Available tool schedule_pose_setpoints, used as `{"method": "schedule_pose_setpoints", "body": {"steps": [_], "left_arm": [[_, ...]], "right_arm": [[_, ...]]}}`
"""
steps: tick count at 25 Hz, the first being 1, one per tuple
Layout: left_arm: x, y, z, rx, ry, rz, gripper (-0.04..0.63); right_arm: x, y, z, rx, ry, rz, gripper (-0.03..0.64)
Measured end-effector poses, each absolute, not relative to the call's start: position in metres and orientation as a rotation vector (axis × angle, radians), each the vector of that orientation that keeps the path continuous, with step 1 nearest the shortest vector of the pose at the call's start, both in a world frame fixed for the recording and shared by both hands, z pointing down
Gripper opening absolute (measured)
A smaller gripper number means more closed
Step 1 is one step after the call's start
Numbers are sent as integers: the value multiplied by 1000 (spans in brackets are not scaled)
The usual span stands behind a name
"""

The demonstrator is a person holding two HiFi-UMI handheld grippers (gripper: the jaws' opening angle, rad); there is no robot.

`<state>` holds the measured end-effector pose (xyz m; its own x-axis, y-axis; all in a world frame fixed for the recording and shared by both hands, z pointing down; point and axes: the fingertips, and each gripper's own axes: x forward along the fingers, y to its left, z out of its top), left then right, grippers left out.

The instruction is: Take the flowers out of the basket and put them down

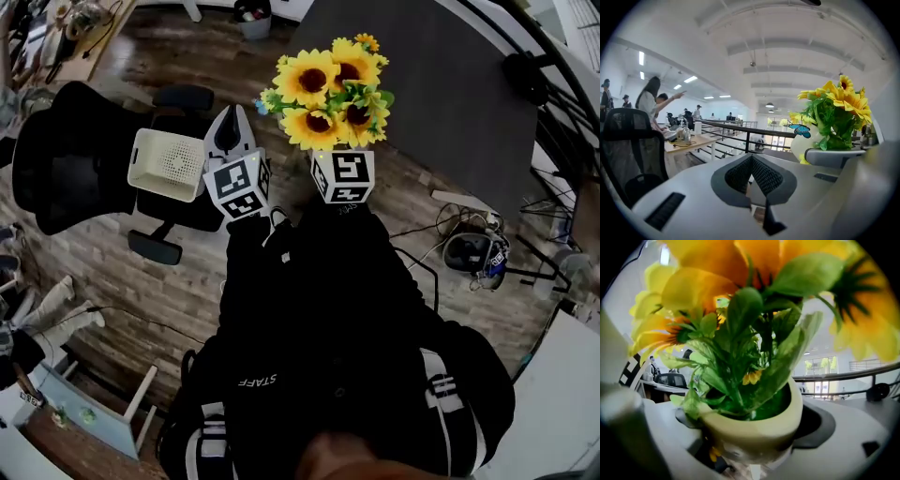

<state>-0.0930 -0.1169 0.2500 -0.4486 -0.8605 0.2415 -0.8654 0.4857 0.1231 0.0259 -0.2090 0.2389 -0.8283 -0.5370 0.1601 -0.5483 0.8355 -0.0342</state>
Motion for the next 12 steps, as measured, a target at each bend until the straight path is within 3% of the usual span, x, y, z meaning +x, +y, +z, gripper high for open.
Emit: {"method": "schedule_pose_setpoints", "body": {"steps": [5,12], "left_arm": [[18,-226,230,1655,-2368,87,-2],[27,-271,257,1826,-2256,77,-2]], "right_arm": [[151,-301,222,1070,-2823,142,557],[168,-330,243,1232,-2743,87,557]]}}
